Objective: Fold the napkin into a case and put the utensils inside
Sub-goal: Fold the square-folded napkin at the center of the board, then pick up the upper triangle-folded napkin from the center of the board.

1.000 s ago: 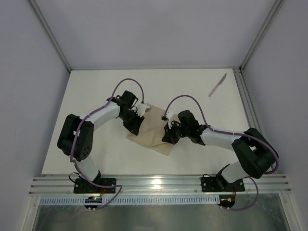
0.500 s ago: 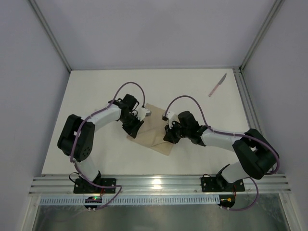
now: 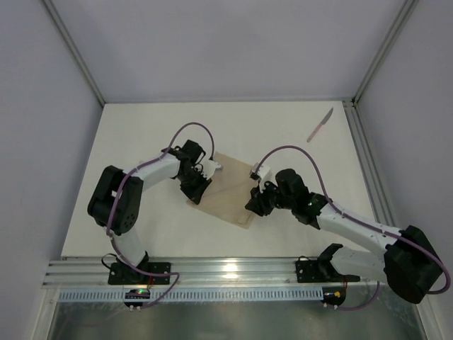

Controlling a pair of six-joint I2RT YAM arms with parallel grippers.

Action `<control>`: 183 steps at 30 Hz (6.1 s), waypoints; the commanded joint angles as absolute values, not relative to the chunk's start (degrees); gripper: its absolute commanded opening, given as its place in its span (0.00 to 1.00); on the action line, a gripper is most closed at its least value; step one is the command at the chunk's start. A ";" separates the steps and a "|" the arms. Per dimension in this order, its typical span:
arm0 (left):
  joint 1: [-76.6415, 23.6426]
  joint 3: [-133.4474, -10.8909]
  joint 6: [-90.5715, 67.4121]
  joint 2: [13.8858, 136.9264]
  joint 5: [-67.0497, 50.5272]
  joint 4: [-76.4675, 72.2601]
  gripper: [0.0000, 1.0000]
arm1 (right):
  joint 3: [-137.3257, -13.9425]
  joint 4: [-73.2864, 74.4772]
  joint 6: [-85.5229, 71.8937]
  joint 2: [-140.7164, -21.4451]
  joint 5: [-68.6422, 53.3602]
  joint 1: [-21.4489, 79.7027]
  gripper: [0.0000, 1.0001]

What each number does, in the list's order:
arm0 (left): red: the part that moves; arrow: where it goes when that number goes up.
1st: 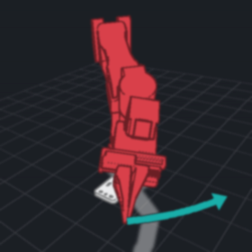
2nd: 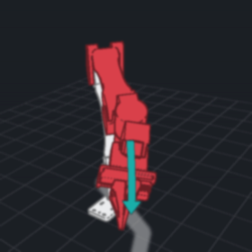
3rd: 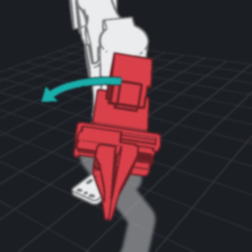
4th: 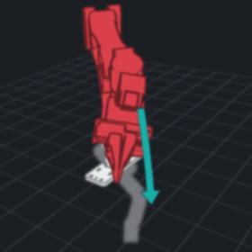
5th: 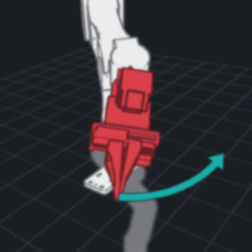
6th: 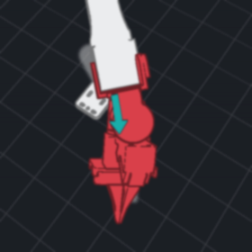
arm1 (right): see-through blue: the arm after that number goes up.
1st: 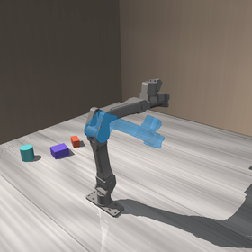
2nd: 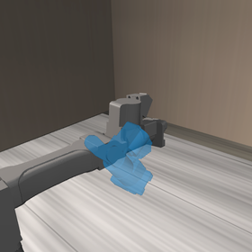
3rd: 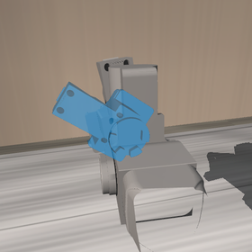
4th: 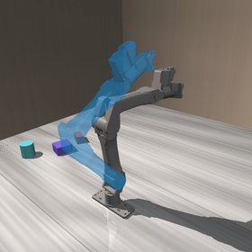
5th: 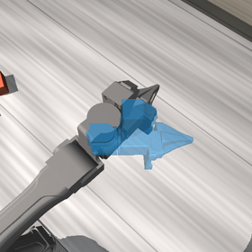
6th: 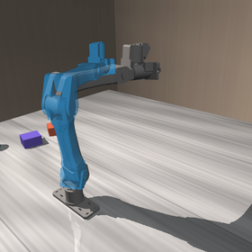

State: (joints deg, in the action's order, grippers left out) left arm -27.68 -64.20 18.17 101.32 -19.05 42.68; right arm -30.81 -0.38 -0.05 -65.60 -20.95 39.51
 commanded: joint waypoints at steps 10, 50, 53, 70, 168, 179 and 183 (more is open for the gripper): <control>-27.86 -63.46 18.02 100.46 -20.39 41.57 0.20 | -32.16 -6.59 -9.75 -70.29 -23.19 39.81 0.33; -27.86 -63.37 20.04 101.33 -15.91 42.54 0.22 | -50.02 -2.02 -22.06 -97.46 -19.52 19.88 0.04; -27.86 -63.46 20.39 102.74 -14.86 41.93 0.21 | -48.61 -3.07 -23.90 -99.40 -19.34 16.98 0.04; -27.69 -67.32 23.20 95.28 -17.84 45.44 0.33 | -50.09 2.80 -19.25 -89.59 -22.23 14.50 0.11; -18.46 -50.37 47.26 71.46 -55.36 28.67 0.54 | -45.09 18.11 23.47 -83.68 -17.49 50.80 0.04; -25.22 -32.44 53.70 65.92 -45.62 0.53 0.59 | -49.74 16.52 14.33 -83.15 -26.27 45.62 0.04; -30.04 -29.63 53.44 65.66 -42.72 -2.01 0.62 | -48.61 14.51 11.78 -82.09 -28.29 45.44 0.04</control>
State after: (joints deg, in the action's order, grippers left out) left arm -27.22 -31.29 51.88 67.18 -45.65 7.49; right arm -47.59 17.37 15.59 -84.82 -24.43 45.63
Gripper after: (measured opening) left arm 0.613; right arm 0.063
